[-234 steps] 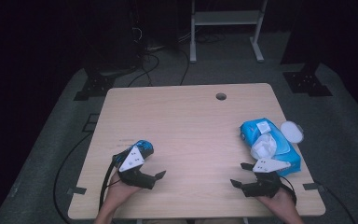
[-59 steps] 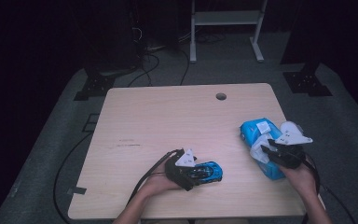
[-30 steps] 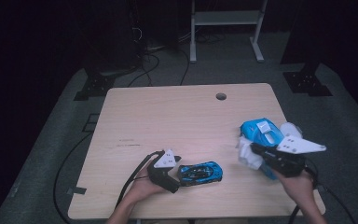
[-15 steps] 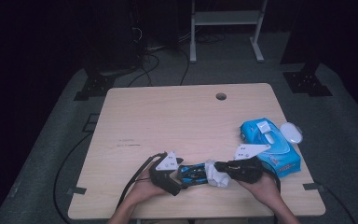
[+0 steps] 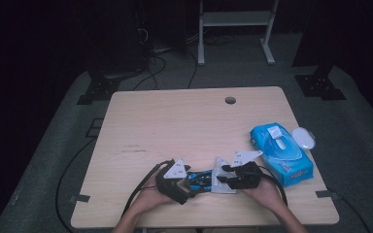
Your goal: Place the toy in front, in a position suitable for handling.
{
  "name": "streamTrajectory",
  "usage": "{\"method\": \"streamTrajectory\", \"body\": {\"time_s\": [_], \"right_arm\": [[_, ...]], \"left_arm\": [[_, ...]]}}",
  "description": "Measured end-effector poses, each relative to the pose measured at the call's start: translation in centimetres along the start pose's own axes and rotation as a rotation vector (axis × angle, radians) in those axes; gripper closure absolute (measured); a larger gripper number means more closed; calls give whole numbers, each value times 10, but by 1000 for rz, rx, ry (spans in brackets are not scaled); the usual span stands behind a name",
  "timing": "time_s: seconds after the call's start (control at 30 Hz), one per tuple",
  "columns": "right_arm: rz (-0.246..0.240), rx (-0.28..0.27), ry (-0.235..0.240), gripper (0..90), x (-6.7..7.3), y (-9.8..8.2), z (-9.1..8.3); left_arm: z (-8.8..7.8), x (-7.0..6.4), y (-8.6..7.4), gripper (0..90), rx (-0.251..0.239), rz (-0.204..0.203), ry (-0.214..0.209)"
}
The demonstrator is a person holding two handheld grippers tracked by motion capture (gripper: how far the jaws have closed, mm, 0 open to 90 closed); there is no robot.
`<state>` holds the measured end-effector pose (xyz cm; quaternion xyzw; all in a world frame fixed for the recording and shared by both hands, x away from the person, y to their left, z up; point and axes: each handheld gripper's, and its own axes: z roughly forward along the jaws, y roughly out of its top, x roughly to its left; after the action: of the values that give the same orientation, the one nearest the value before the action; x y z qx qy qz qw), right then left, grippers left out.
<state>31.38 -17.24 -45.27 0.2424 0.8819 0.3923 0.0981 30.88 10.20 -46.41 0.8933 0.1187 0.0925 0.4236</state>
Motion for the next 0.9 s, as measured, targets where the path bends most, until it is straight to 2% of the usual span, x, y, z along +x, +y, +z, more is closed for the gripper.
{"method": "streamTrajectory", "body": {"time_s": [0.07, 0.13, 0.23, 0.33, 0.43, 0.53, 0.6, 0.63, 0.8, 0.9], "right_arm": [[11, 4, 14, 519, -2, -3, 3], [28, -11, 35, 562, -4, -5, 3], [33, -22, 30, 737, -7, -8, 1], [45, -22, 26, 829, -9, -9, -2], [46, -41, 41, 843, -8, -8, -10], [57, -67, 87, 845, -3, -3, -25], [32, -67, 78, 845, 3, 2, -35], [35, -73, 87, 845, 5, 3, -39], [71, -66, 182, 845, 12, 6, -54], [91, -76, 264, 845, 16, 6, -58]], "left_arm": [[1, 0, -1, 96, 12, 6, 2], [3, -1, -2, 96, 22, 7, 4], [5, -1, -3, 96, 37, 8, 8], [6, 0, -4, 98, 52, 8, 12], [7, 0, -5, 99, 59, 12, 17], [6, 1, -5, 129, 55, 9, 1], [5, 1, -5, 134, 46, 1, 0], [5, 1, -5, 134, 42, 1, 4], [2, 1, -4, 121, 15, -1, 26], [0, 2, -4, 120, 14, 6, 28]]}}
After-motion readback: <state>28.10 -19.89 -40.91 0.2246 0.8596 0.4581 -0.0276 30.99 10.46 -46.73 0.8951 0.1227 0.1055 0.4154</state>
